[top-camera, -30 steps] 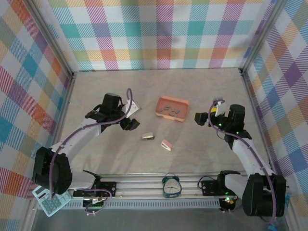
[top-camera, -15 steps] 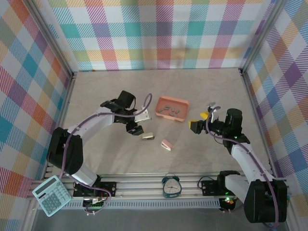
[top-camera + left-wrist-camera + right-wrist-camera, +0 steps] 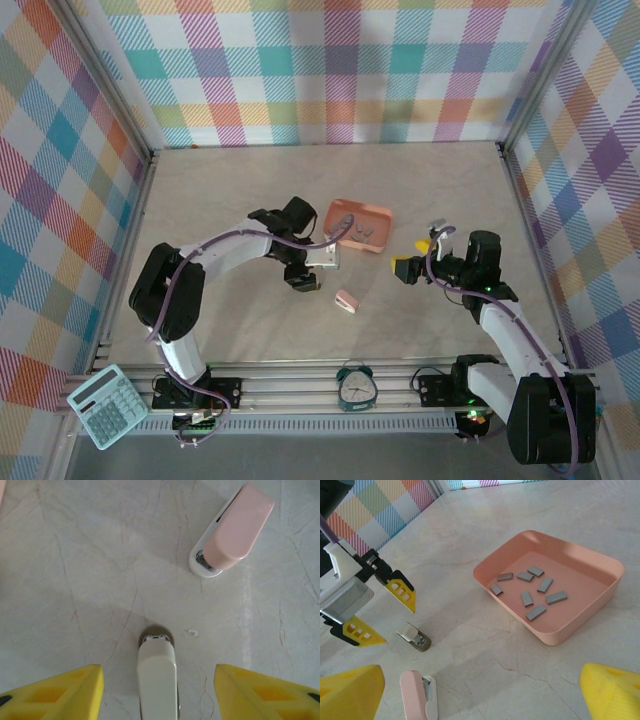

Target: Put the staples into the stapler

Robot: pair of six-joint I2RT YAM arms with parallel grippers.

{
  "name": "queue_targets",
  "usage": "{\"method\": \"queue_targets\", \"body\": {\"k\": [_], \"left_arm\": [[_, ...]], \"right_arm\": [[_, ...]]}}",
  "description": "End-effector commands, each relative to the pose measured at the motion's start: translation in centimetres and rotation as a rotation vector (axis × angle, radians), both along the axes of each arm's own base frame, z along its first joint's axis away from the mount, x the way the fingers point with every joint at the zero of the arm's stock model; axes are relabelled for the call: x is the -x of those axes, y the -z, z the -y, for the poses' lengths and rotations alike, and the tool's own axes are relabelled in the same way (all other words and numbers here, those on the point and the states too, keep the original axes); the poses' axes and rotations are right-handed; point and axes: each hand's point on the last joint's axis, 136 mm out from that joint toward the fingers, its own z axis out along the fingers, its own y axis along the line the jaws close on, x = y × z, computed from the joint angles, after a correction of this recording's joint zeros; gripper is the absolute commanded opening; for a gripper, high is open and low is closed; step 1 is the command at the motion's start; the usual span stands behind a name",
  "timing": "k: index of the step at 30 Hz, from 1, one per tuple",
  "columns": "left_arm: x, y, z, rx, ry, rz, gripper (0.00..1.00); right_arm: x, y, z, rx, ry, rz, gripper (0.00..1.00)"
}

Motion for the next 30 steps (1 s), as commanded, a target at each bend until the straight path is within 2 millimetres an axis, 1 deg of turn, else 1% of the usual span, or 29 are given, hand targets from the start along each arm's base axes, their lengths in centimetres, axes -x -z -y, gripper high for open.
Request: {"method": "queue_targets", "body": {"k": [1,6,12,16,20,23,26,28,30], "left_arm": [[0.3,1.6,0.2,-0.033,0.023,-0.004,0.59],[0.6,2.7,0.5,-0.044,0.029,-0.035,0.56],[0.6,3.6,0.2,-0.063,0.024,-0.03,0.54],[0.6,3.9,0.2,-0.067,0.02,-0.043,0.45],[0.9,3.6,0.3,-0.061,0.026,-0.057,0.33],[1.0,2.8,0.6,-0.035,0.036,-0.055,0.25],[1.1,1.3,0.9,0.01,0.035,-0.053,0.18],[0.8,-0.1,1.1,0.058,0.016,-0.05,0.15],[0.5,-1.8,1.3,0.124,-0.008,-0.048,0.13]], "right_arm": [[0.0,-0.9,-0.4,0.005,-0.036,0.045,0.99],[-0.2,-0.9,-0.4,0.007,-0.033,0.031,0.99],[-0.5,-0.8,-0.1,0.009,-0.007,0.023,0.99],[-0.7,-0.7,0.0,0.009,0.004,0.016,0.99],[-1.0,-0.6,0.2,0.007,0.03,0.001,0.99],[-1.1,-0.5,0.3,0.006,0.035,-0.008,0.99],[-0.9,-1.1,-0.2,-0.008,-0.004,0.01,0.99],[-0.9,-1.7,-0.4,-0.016,-0.022,0.033,1.0],[-0.8,-2.0,-0.7,-0.016,-0.048,0.054,0.97]]}}
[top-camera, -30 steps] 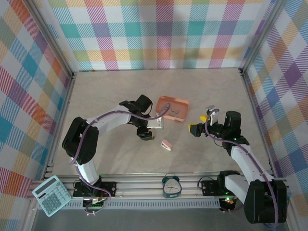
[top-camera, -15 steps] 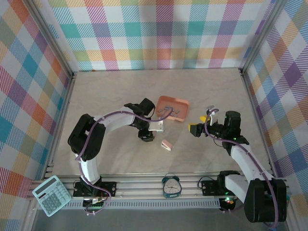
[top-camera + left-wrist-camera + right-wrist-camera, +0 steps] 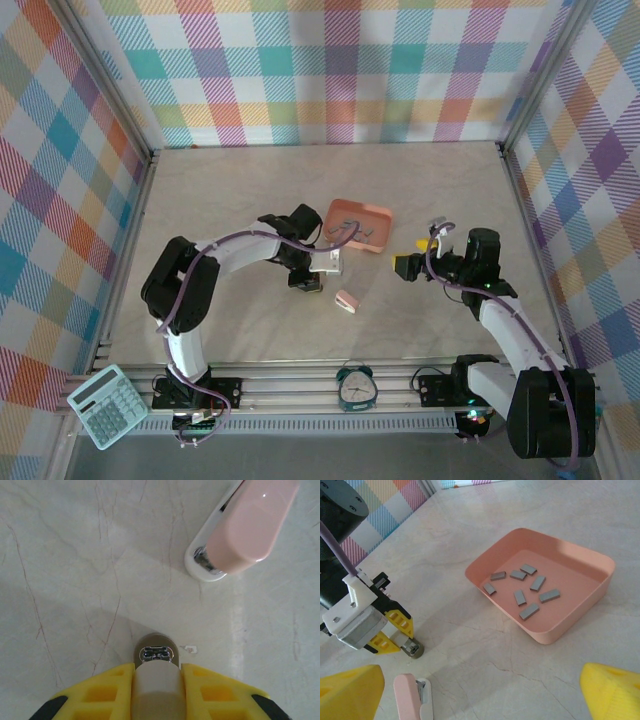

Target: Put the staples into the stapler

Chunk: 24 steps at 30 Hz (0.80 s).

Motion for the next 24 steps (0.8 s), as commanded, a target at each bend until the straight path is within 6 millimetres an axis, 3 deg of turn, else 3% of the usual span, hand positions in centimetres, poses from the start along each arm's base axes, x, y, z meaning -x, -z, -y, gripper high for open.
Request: {"method": "queue_targets", "body": {"k": [1,7,11,17,24], "left_arm": [[0.1,-5.2,1.0,0.166,-0.021,0.005,0.1],[-1.0,-11.7,2.1,0.408,-0.07,0.058,0.07],[-1.0,-14.4,2.9,0.505,-0.051,0.085,0.07],[-0.5,-17.0,3.8,0.607,-0.015,0.076,0.05],[0.2,-18.1,4.0,0.631,0.035,0.067,0.05]], "right_arm": [[-0.1,-2.3,-1.1,-0.019,-0.083,0.081,0.95],[1.6,-3.3,-4.0,0.023,-0.295,0.197,0.83],[3.4,-3.5,-6.9,0.058,-0.474,0.256,0.76],[3.6,-4.5,-9.7,0.053,-0.617,0.316,0.69],[3.1,-5.2,-12.1,0.044,-0.737,0.342,0.66]]}}
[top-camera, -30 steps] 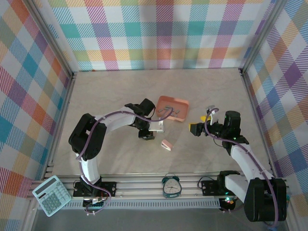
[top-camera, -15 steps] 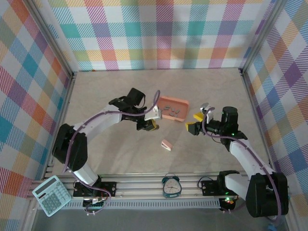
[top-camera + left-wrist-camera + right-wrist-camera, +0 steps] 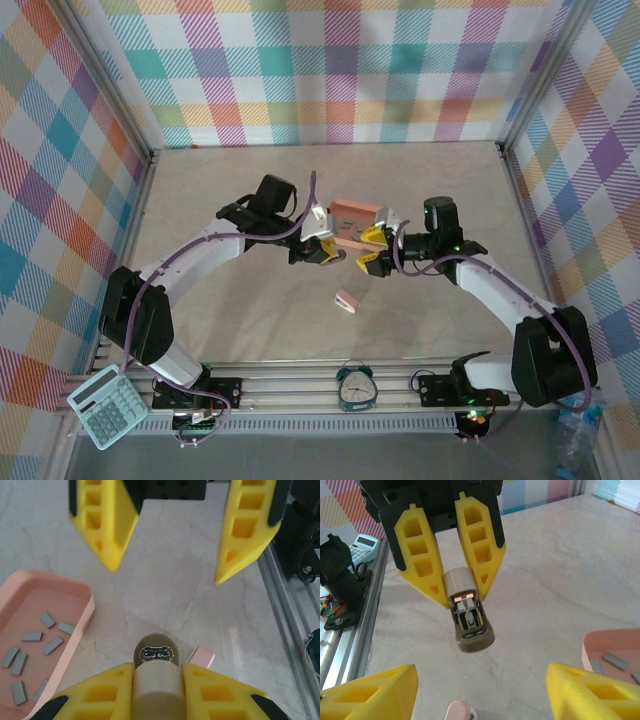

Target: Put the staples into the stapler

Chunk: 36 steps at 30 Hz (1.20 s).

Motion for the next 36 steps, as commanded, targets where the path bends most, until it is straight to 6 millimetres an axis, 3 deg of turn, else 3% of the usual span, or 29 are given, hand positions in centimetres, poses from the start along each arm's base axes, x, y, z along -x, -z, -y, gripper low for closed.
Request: {"method": "queue_targets", "body": {"k": [1,15,25,36], "left_arm": [[0.6,-3.0,0.5,0.076,0.058,0.034,0.03],[0.6,-4.7,1.0,0.128,0.072,0.058,0.01],[0.5,-6.3,1.5,0.192,0.064,0.06,0.0],[-1.1,-9.9,1.1,0.355,-0.016,0.069,0.0]], "right_arm": [[1.1,-1.4,-1.4,-0.035,-0.129,0.058,0.65],[2.2,-1.1,-4.2,-0.04,-0.259,0.051,0.5],[1.6,0.6,-4.0,0.005,-0.226,0.062,0.28],[1.5,2.7,-3.2,-0.011,-0.176,0.025,0.25]]}}
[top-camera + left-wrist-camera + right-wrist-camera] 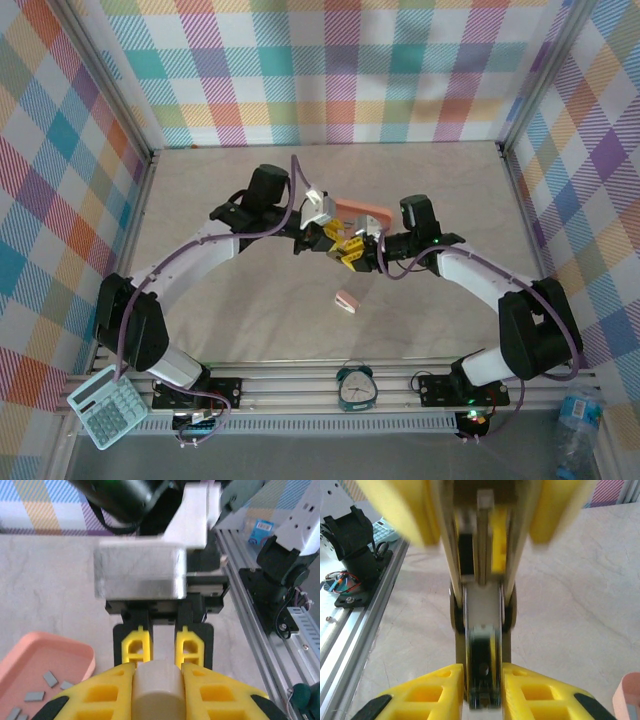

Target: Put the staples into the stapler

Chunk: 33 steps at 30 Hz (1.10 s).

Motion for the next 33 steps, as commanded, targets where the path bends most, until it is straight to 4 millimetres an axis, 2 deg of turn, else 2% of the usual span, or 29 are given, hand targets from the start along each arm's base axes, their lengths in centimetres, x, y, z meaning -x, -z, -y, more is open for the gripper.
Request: {"method": "queue_targets", "body": {"k": [1,10,15,21,26,33], "left_arm": [[-1.3,-4.3,-0.5,0.145,-0.051,0.074,0.0],[-3.0,-6.0,-0.3,0.325,-0.152,0.014,0.0],[-3.2,-5.1,-0.6,0.282,-0.18,0.031,0.0],[-2.7,-4.0,-0.8,0.215,-0.156,0.051,0.0],[-2.4,-4.2,-0.6,0.224,-0.126,0.053,0.0],[-2.5,-4.8,-0.3,0.27,-0.119,0.045,0.0]], "right_arm": [[0.7,0.4,0.1,-0.035,-0.013,-0.032,0.25],[0.6,-0.9,-0.1,-0.112,0.004,-0.016,0.26],[0.9,-1.2,0.5,-0.087,0.046,-0.003,0.32],[1.6,-1.7,3.1,-0.061,0.14,0.007,0.38],[1.4,-3.8,3.9,-0.032,0.167,0.103,0.39],[-0.8,-6.4,2.6,-0.066,0.124,0.162,0.43]]}}
